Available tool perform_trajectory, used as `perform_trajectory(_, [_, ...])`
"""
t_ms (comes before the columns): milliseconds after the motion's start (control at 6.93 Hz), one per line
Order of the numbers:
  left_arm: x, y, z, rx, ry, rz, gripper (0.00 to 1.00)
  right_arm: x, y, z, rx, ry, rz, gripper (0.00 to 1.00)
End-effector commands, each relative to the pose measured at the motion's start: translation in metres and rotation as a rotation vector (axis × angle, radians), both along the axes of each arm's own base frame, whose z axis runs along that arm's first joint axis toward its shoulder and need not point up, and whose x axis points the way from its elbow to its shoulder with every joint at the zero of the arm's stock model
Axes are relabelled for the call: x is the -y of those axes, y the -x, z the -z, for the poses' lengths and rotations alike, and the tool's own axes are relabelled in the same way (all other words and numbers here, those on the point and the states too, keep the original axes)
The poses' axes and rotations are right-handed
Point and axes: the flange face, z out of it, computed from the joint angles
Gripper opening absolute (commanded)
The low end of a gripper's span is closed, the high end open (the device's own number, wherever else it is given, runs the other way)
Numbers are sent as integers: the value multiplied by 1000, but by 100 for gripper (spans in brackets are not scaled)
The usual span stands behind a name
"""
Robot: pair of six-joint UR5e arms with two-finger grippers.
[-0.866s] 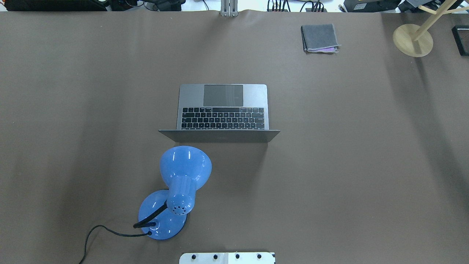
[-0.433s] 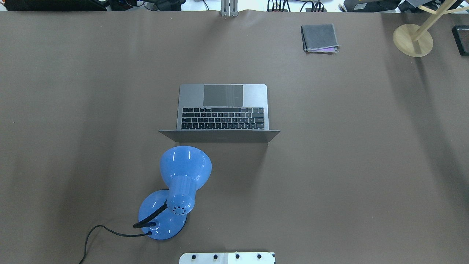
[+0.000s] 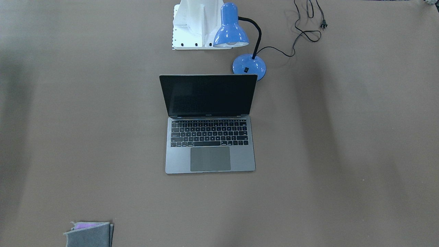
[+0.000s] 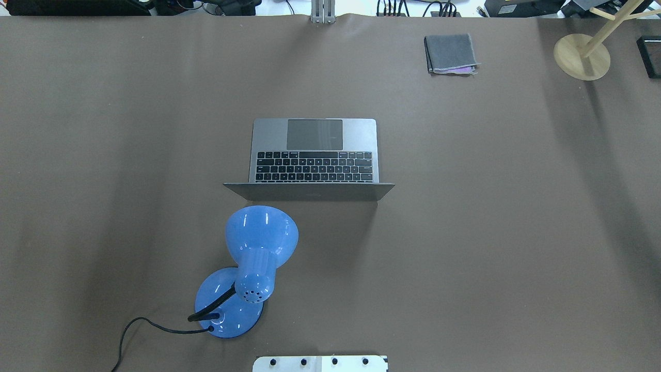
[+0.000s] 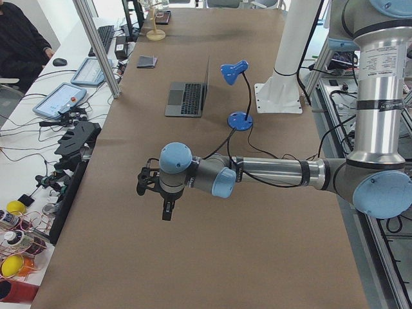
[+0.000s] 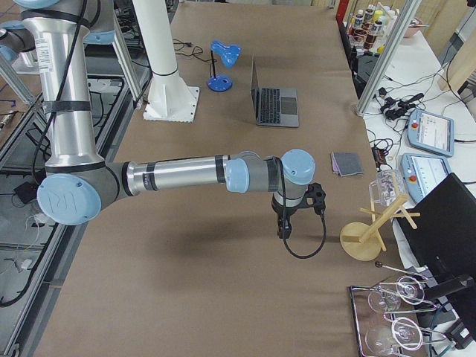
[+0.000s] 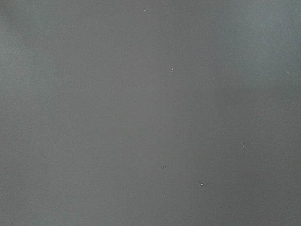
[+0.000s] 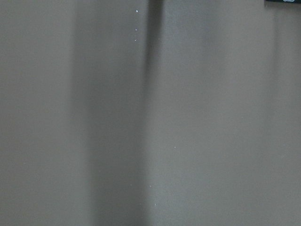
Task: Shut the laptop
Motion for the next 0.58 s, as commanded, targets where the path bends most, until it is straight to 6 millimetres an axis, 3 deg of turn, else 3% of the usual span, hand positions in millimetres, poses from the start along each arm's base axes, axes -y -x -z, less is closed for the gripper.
perform_trajectory(0, [0,0,-1,0,3,-1,98,1,0,2,1,-4,0,100])
perform_trajectory(433, [0,0,-1,0,3,-1,98,3,0,4,-2,-6,0,100])
